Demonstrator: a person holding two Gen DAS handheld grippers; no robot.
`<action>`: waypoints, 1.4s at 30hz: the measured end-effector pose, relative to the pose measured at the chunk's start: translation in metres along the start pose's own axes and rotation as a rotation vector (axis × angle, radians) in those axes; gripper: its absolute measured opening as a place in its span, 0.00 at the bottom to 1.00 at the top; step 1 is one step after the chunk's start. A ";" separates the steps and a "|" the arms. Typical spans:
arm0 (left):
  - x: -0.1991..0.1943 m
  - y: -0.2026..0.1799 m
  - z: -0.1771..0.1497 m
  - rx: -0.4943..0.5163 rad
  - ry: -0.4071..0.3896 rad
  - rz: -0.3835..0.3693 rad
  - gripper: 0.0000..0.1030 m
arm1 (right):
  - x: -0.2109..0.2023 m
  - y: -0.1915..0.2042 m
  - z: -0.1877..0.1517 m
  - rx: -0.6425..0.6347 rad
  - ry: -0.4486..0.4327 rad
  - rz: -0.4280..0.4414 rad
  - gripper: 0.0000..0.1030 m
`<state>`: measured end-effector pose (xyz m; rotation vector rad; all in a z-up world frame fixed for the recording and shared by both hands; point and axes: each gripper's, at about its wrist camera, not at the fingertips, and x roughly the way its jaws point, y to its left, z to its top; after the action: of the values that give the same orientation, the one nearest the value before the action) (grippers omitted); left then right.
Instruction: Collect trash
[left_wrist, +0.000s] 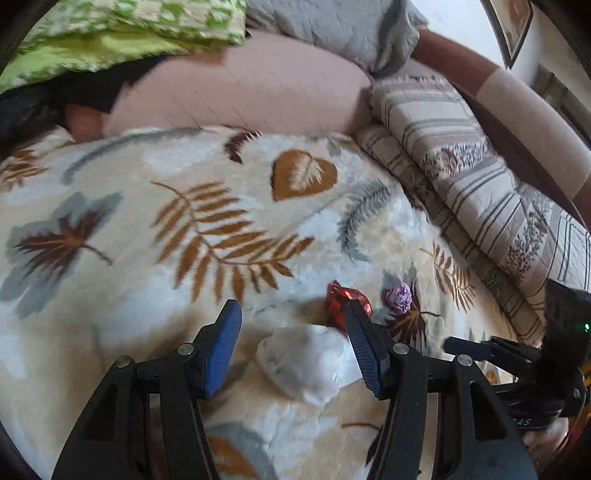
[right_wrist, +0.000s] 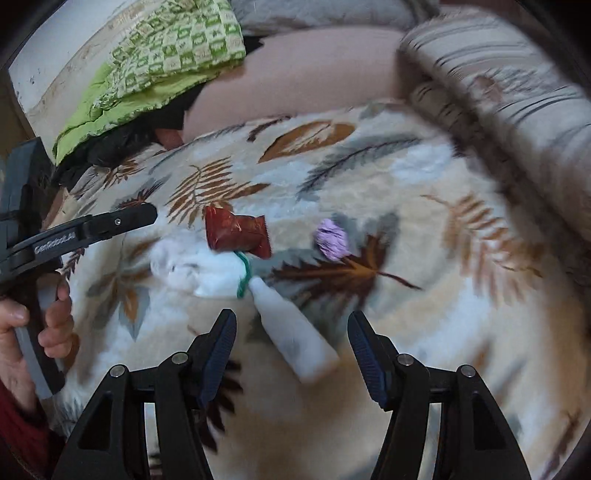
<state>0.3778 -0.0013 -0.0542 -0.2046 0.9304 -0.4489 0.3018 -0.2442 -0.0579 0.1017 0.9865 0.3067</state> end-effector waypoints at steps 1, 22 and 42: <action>0.006 -0.001 0.000 0.009 0.013 -0.021 0.55 | 0.009 -0.003 0.004 0.012 0.021 0.032 0.65; 0.041 -0.058 -0.041 0.476 0.078 0.202 0.47 | 0.005 0.014 -0.057 0.176 0.137 -0.093 0.32; -0.071 -0.067 -0.083 0.074 -0.122 0.305 0.22 | -0.037 0.037 -0.071 0.277 -0.056 -0.194 0.31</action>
<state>0.2552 -0.0267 -0.0275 -0.0211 0.8075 -0.1862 0.2161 -0.2235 -0.0591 0.2635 0.9710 -0.0122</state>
